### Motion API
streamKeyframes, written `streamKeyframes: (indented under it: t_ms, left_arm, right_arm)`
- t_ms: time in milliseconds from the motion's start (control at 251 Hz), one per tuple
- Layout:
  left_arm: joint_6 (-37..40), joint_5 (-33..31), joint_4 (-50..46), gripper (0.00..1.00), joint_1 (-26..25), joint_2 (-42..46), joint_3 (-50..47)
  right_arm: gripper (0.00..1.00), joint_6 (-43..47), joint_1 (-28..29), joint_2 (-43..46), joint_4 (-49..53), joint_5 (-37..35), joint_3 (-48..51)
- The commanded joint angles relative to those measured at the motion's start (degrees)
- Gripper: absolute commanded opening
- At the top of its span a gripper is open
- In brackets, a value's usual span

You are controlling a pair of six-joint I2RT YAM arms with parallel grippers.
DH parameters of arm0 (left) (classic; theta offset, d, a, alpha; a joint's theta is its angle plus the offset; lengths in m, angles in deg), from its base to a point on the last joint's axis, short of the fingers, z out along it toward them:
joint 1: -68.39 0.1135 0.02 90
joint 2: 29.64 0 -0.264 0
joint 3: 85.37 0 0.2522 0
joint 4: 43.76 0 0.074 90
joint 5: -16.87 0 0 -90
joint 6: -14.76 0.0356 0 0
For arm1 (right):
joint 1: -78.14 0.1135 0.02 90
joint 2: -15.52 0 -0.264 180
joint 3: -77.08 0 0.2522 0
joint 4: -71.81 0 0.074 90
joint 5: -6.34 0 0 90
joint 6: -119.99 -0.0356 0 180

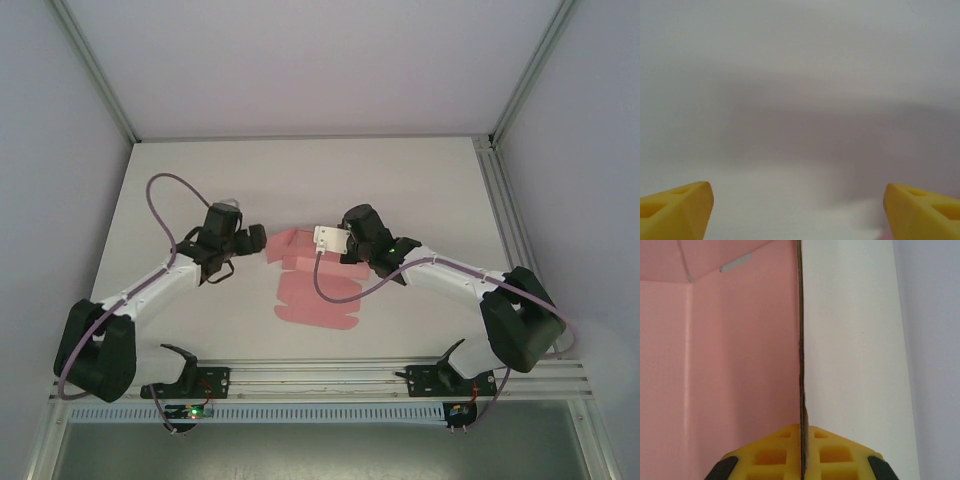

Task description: Assemble paper box

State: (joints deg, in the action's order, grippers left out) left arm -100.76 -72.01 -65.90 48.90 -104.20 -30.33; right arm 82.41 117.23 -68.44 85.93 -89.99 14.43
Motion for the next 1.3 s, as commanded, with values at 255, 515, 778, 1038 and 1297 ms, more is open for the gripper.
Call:
streamKeyframes:
  t_ms: [255,515,778,1038,1297]
  left_arm:
    - [15.29,26.14,18.16,0.78,-5.4,-0.02,-7.31]
    - [16.49,31.74,24.72,0.74,-6.63,-4.13,-8.18]
    - [15.72,29.89,26.02,0.66,-6.82,-6.9,-10.95]
    - [20.27,37.56,29.49,0.66,-7.52,-8.24,-12.95]
    - [24.98,41.87,30.0,0.67,-7.78,-12.96,-8.45]
  right_arm:
    - [0.0,0.34,1.41,0.76,0.18,-2.42,1.22]
    - [0.0,0.15,4.34,1.31,-1.83,-7.86,3.76]
    - [0.0,2.69,11.03,4.47,-12.44,-18.47,12.55]
    - [0.0,2.92,14.98,5.56,-14.33,-25.95,15.81]
    - [0.0,-2.16,15.84,5.07,-10.68,-22.74,15.86]
